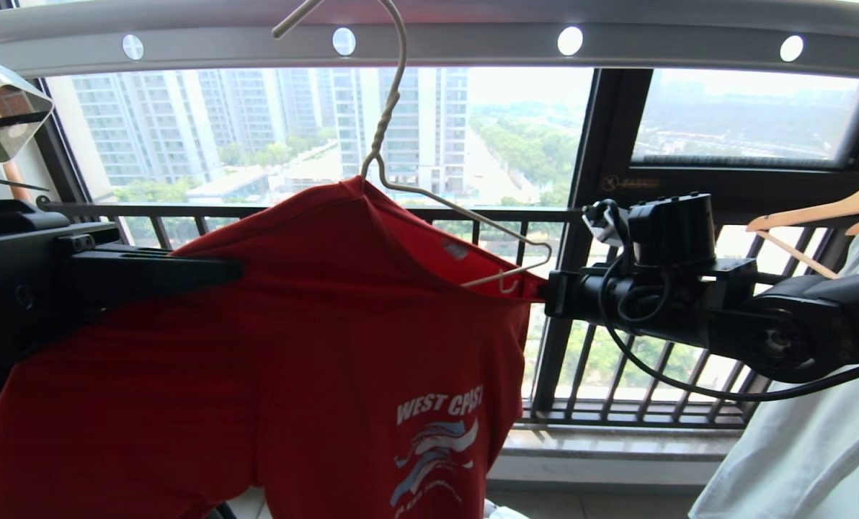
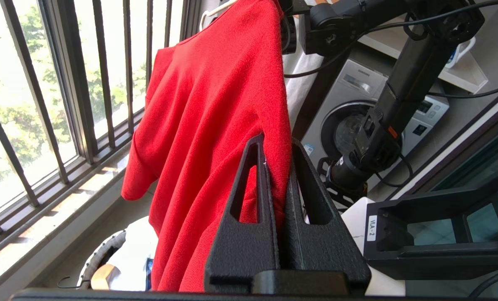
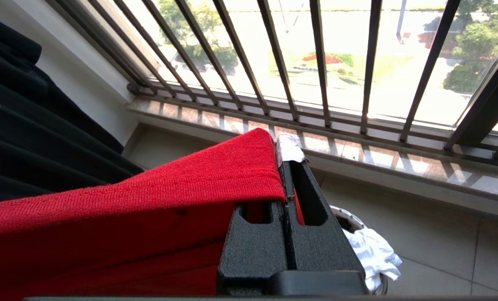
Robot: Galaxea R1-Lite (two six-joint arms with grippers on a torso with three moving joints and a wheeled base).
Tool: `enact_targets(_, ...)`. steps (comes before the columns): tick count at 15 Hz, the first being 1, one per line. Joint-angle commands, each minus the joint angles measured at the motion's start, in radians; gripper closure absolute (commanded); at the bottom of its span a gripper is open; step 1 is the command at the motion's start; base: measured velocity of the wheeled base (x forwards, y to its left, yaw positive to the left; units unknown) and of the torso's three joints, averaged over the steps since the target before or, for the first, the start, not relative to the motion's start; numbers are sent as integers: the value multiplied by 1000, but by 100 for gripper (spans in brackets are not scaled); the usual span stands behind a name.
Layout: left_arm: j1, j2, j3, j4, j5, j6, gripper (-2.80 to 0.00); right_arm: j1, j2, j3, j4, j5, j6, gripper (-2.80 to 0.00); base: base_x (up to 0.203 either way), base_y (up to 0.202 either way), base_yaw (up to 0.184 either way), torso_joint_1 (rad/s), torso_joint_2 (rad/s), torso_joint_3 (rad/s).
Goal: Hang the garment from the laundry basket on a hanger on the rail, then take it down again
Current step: Hang the clothes on the clothes rack
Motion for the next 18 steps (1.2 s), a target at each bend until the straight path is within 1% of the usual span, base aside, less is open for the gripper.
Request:
enact_targets(1, -4, 17, 0, -2, -6, -2, 0, -3, -2, -1, -3, 0, 2, 0, 0, 0, 0, 0, 0, 0)
enact_targets(8, -59, 72, 8, -1, -2, 4, 0, -30, -2, 1, -3, 2, -13, 0, 0, 0, 0, 0, 0, 0)
enact_targets(11, -60, 111, 3, -4, 1, 6, 0, -35, -6, 12, 0, 4, -26, 0, 0, 0, 0, 0, 0, 0)
enact_targets(14, -60, 128, 12, -50, 1, 4, 0, -40, -8, 27, 0, 4, -33, 0, 0, 0, 0, 0, 0, 0)
enact_targets(17, -60, 159, 9, -53, 4, 5, 0, -44, -9, 25, 0, 4, -37, 0, 0, 0, 0, 0, 0, 0)
enact_targets(18, -61, 166, 9, -52, 21, 5, 0, -46, -9, 26, -1, 4, -41, 0, 0, 0, 0, 0, 0, 0)
